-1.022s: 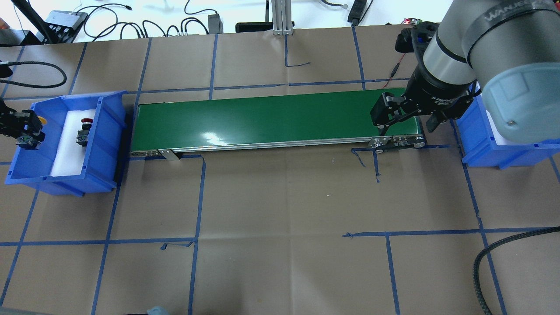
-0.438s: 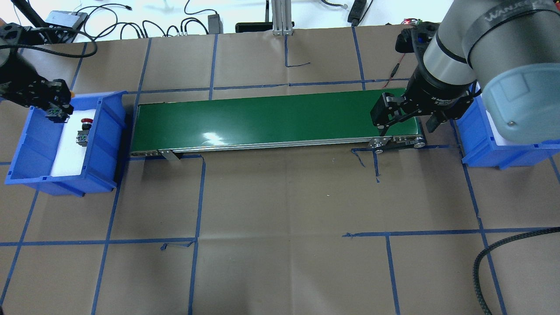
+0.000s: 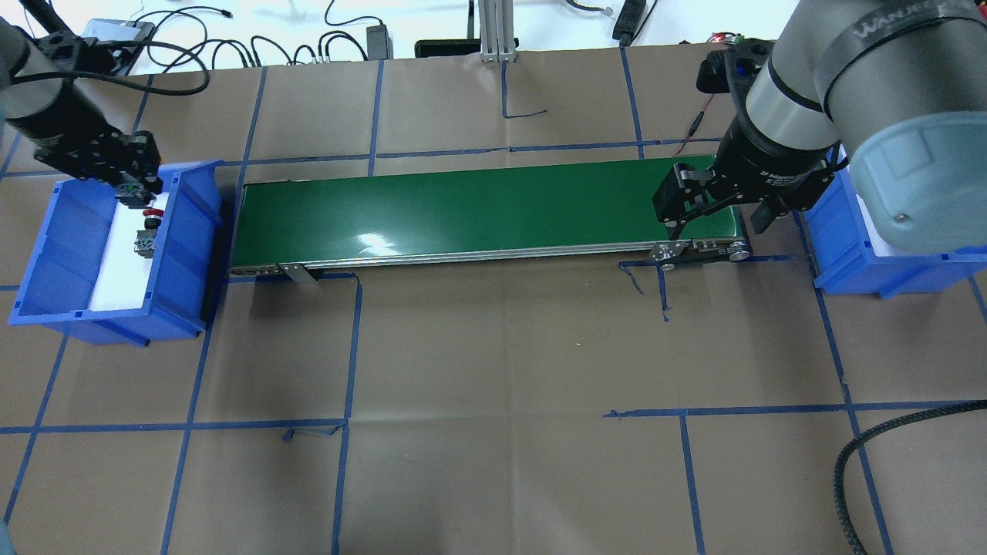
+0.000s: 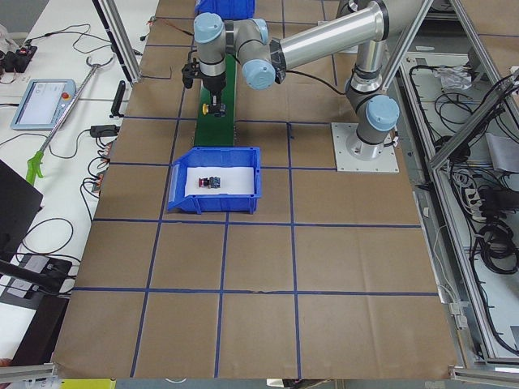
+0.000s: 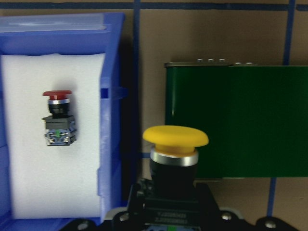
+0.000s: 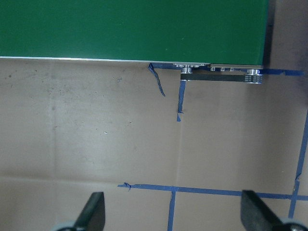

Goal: Transport two buttons from left to right
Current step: 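Lift the yellow button and carry it onto the conveyor belt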

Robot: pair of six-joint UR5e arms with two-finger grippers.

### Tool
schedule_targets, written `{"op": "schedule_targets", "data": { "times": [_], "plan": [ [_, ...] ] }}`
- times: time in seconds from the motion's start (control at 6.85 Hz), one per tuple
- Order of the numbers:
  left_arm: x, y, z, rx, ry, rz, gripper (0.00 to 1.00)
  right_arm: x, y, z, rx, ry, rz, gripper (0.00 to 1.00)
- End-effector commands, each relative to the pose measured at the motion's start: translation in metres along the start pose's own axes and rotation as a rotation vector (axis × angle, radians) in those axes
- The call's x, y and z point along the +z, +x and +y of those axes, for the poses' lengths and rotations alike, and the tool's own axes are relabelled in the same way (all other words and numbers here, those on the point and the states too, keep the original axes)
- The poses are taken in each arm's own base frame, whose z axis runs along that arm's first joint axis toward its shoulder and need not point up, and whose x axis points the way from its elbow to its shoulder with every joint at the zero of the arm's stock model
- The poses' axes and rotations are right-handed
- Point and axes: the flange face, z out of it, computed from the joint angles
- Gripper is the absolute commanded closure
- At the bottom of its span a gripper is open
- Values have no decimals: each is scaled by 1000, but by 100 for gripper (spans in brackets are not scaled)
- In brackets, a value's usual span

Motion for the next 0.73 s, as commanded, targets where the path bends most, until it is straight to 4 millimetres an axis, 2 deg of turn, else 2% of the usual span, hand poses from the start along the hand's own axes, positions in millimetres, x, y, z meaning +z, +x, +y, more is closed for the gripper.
{"op": "schedule_targets", "data": {
  "times": [0.0, 0.58],
  "plan": [
    [47, 25, -9, -4, 12, -2, 90, 1, 0, 0, 0, -1, 0, 0],
    [109, 26, -23, -50, -22, 3, 89, 1, 0, 0, 1, -1, 0, 0]
  ]
}}
